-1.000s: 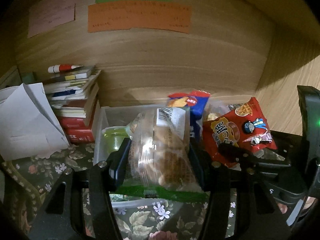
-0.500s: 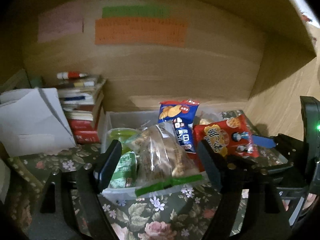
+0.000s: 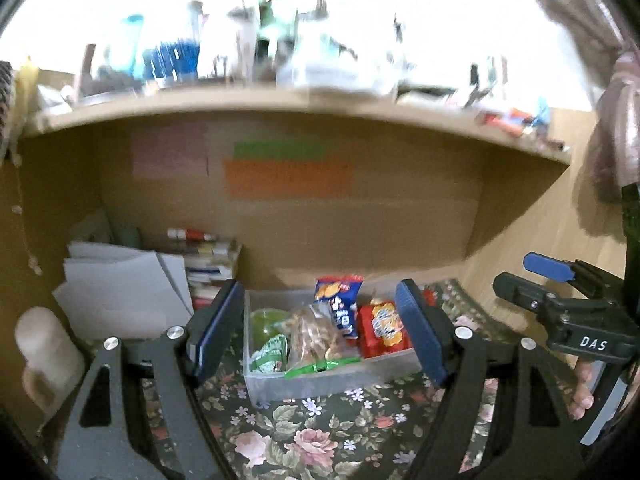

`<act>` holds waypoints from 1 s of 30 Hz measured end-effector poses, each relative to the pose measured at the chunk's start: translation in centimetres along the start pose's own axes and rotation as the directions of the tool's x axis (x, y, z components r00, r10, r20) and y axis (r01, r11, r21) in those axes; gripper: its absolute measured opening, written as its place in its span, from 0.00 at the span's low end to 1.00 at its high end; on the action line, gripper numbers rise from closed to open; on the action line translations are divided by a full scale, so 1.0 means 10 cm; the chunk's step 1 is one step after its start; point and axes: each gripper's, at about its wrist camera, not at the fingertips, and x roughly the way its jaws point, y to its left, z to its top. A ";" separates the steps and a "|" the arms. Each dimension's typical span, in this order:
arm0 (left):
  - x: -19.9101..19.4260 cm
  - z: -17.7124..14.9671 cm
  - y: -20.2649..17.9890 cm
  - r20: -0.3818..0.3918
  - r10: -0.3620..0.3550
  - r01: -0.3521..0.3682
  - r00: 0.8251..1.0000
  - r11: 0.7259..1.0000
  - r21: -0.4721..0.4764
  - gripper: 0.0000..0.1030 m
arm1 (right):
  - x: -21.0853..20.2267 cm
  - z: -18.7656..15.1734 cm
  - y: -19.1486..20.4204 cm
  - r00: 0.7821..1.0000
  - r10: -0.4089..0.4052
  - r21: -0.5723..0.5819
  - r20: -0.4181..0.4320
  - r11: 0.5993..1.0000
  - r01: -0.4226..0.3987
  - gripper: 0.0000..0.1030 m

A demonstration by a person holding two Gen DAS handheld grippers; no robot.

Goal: Organize snacks

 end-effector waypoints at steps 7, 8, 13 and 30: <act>-0.51 0.03 -0.08 0.084 -0.009 0.008 0.996 1.000 0.016 0.77 | -0.48 0.03 0.12 0.993 0.020 0.020 0.114 1.000 -0.022 0.77; -0.55 0.03 -0.09 0.090 -0.009 0.008 0.996 1.000 0.016 0.79 | -0.53 0.02 0.15 0.992 0.020 0.021 0.124 1.000 -0.023 0.77; -0.78 -0.01 -0.15 0.126 0.003 -0.007 0.992 1.000 0.029 0.86 | -0.65 -0.03 0.24 0.988 0.015 0.014 0.152 1.000 -0.017 0.84; -0.92 -0.17 -0.18 0.144 0.033 -0.039 0.989 0.998 0.042 1.00 | -0.81 -0.14 0.44 0.982 -0.029 0.004 0.188 1.000 0.029 1.00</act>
